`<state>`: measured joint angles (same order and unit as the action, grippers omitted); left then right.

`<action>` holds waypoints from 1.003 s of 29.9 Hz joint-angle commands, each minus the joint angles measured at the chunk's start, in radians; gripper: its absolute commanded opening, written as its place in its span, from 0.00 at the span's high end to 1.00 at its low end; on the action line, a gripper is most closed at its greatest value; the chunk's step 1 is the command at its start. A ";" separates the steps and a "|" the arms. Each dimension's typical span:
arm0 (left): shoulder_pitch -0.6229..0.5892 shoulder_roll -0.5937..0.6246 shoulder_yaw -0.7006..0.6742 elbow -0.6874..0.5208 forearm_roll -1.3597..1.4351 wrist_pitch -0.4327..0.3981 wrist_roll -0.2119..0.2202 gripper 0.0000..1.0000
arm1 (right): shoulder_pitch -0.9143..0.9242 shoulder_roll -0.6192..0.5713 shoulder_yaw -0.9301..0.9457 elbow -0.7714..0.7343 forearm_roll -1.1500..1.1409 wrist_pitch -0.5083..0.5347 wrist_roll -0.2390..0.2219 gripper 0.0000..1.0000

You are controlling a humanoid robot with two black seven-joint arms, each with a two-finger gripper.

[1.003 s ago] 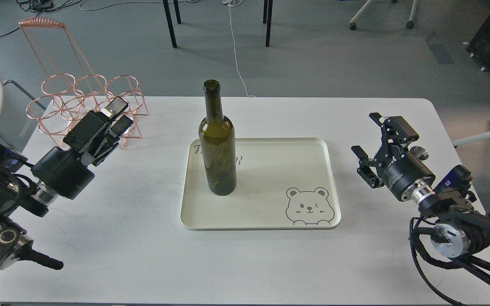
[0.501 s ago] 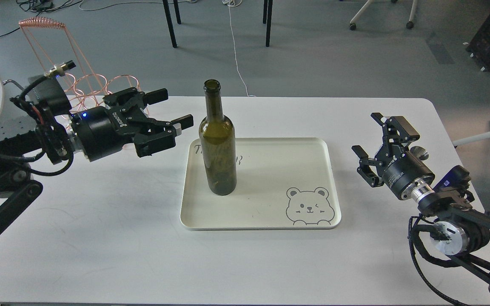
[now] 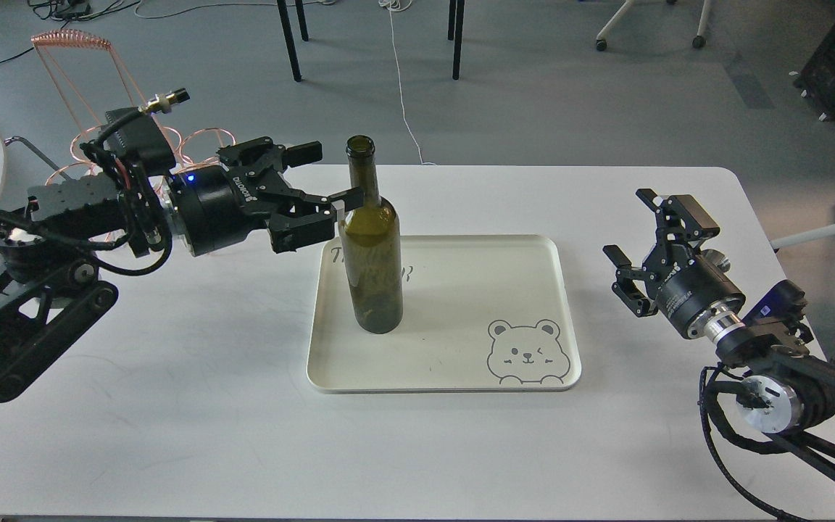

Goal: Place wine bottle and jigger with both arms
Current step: 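Reach the left gripper toward the neck of the green wine bottle, then grasp the bottle neck with the left gripper and lift it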

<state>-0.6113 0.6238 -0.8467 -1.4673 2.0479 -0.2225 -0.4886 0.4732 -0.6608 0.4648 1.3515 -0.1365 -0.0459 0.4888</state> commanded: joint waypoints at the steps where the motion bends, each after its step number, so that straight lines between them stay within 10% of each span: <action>1: -0.014 -0.022 0.018 0.002 -0.002 -0.001 0.000 0.02 | -0.001 0.000 0.000 0.000 0.000 0.000 0.000 0.03; 9: -0.051 -0.076 0.032 0.042 0.000 0.002 0.000 0.11 | -0.002 0.000 0.002 0.002 0.000 0.000 0.000 0.03; 24: -0.090 -0.085 0.054 0.071 0.002 0.008 0.000 0.87 | -0.005 0.000 0.012 0.001 0.000 0.000 0.000 0.03; 30: -0.194 -0.078 0.052 0.064 -0.017 0.019 0.000 0.91 | -0.004 -0.002 0.012 0.000 0.000 -0.002 0.000 0.03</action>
<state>-0.7354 0.5388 -0.7930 -1.3986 2.0425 -0.2034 -0.4887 0.4679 -0.6616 0.4773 1.3518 -0.1366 -0.0465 0.4887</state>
